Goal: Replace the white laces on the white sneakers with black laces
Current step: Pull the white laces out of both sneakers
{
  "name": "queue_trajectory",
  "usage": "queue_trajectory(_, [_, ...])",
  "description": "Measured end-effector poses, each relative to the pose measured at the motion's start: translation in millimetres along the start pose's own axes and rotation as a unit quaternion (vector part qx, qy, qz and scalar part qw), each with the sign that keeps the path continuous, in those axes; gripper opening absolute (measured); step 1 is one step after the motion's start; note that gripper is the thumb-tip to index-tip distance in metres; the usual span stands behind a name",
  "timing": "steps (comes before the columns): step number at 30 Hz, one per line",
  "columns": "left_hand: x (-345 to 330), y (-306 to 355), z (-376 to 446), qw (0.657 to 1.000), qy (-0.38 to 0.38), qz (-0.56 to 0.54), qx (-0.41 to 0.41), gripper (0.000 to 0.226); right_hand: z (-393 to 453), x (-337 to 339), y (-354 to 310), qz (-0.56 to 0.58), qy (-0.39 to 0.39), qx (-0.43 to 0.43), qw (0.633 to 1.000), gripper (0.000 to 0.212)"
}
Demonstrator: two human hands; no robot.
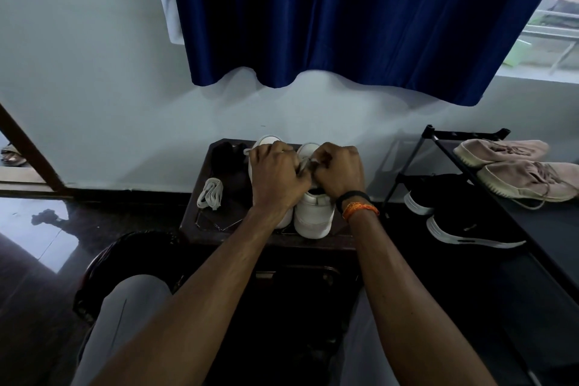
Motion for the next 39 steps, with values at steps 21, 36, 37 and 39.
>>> queue_trajectory(21, [-2,0,3,0.999,-0.011,0.008,0.03,0.022,21,22,22,0.374,0.098,-0.297,0.873,0.012])
queue_trajectory(36, [-3,0,0,1.0,0.015,-0.005,0.024,0.021,10,12,-8,-0.157,-0.072,0.034,0.984,0.015])
queue_trajectory(37, [-3,1,0,1.0,0.014,-0.001,0.025,0.02,10,12,-9,-0.147,-0.063,0.032,0.987,0.013])
queue_trajectory(39, [-3,1,0,1.0,0.01,0.001,0.027,0.018,10,10,-10,-0.14,-0.057,0.031,0.988,0.013])
Point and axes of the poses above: each hand's wrist, its own z-axis towards the middle knuckle, its own x-axis out of the back of the hand, y = z × x, the point moved 2 cm from there along z, towards the middle knuckle, and after that the axes turned 1 degree about -z, right-handed, at the moved point
